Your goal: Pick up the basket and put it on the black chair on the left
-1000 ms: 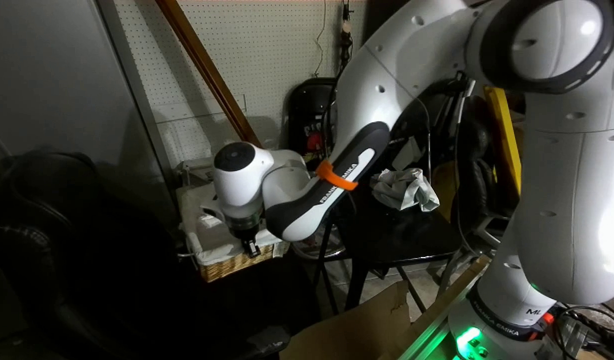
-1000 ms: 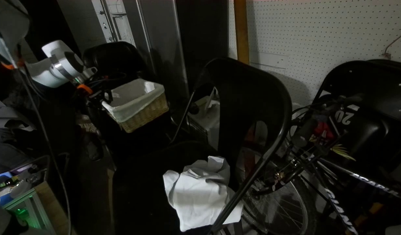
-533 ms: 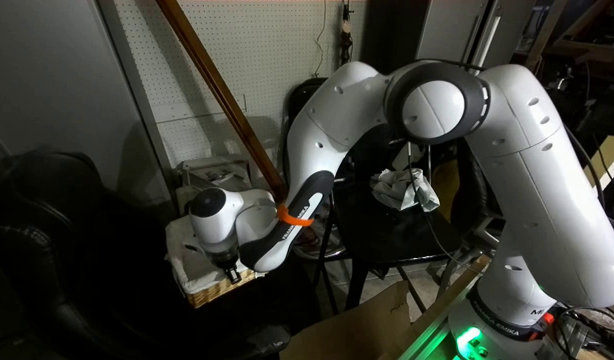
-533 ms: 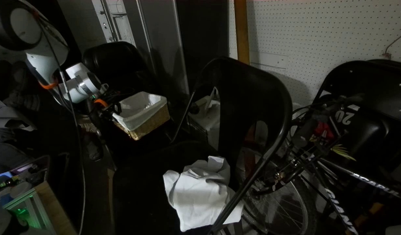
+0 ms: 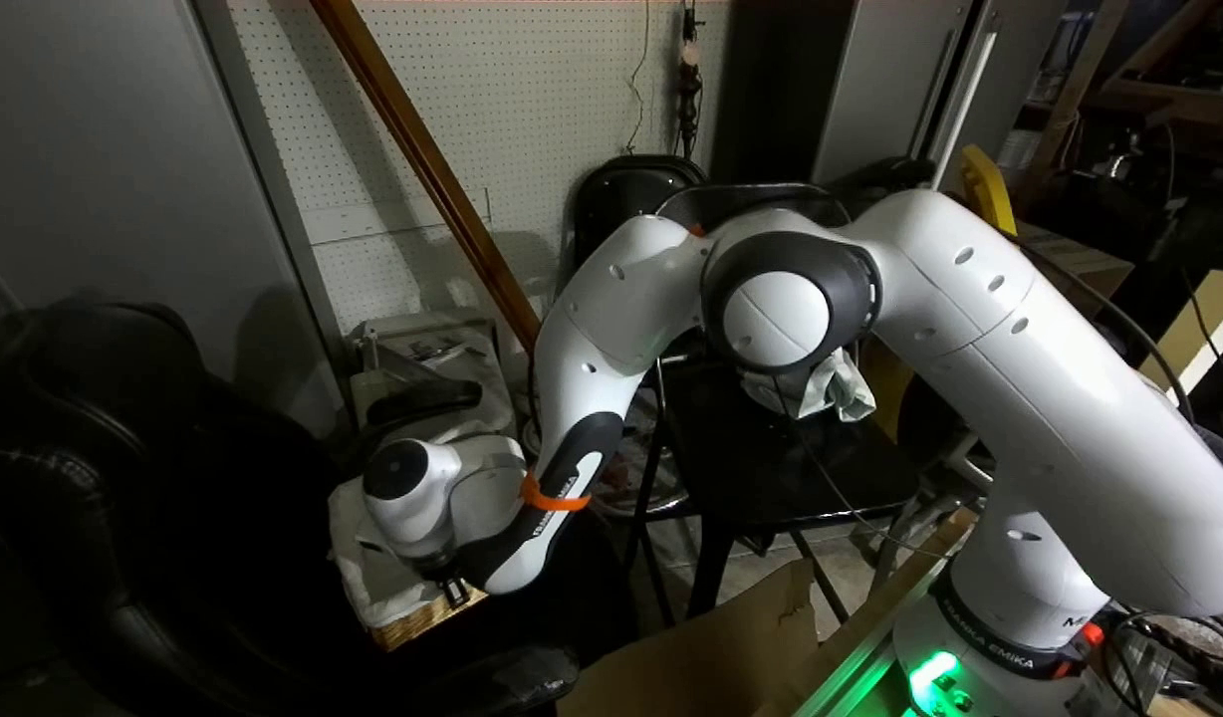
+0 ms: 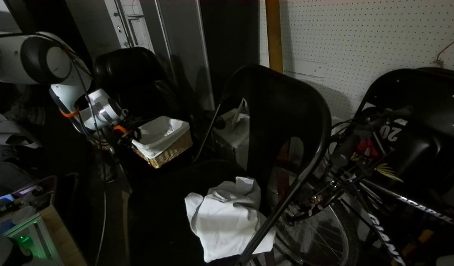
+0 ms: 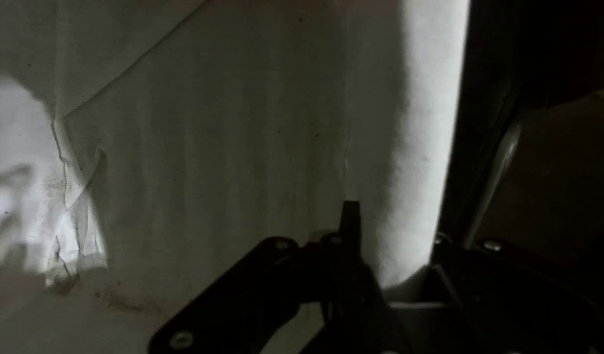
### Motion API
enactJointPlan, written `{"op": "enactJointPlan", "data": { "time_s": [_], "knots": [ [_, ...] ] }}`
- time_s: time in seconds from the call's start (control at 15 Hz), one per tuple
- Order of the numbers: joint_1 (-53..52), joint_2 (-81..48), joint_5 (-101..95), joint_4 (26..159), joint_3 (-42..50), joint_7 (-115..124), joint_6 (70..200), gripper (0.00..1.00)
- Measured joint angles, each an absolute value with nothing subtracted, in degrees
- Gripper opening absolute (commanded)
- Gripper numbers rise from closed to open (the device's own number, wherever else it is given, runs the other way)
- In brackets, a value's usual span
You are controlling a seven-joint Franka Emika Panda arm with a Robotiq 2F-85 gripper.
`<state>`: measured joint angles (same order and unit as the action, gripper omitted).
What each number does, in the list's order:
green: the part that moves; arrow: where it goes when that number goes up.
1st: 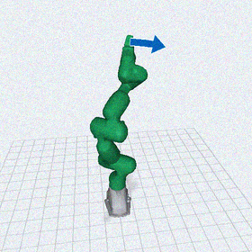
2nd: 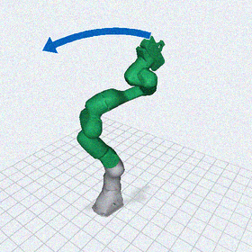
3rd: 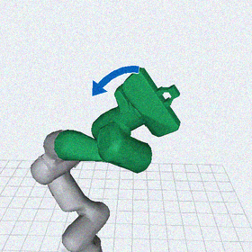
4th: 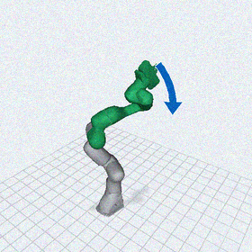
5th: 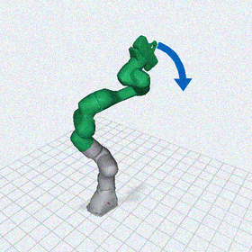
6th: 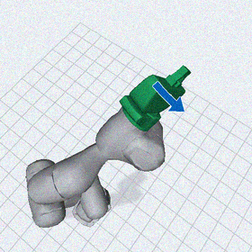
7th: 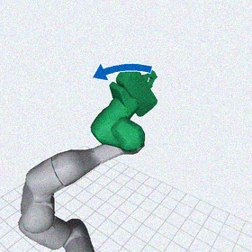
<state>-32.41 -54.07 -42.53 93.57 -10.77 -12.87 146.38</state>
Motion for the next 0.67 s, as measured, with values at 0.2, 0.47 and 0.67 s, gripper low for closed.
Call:
{"op": "enactJointPlan", "data": {
  "time_s": [0.2,0.47,0.67],
  "knots": [
    [-32.82,-56.85,-42.53,90.87,-10.19,-12.92,146.38,0.04],
    [-32.72,-59.4,-42.49,89.03,-10.07,-13.05,146.94,0.04],
    [-32.59,-60.55,-42.49,88.69,-9.94,-13.33,147.23,0.4]
  ]
}}
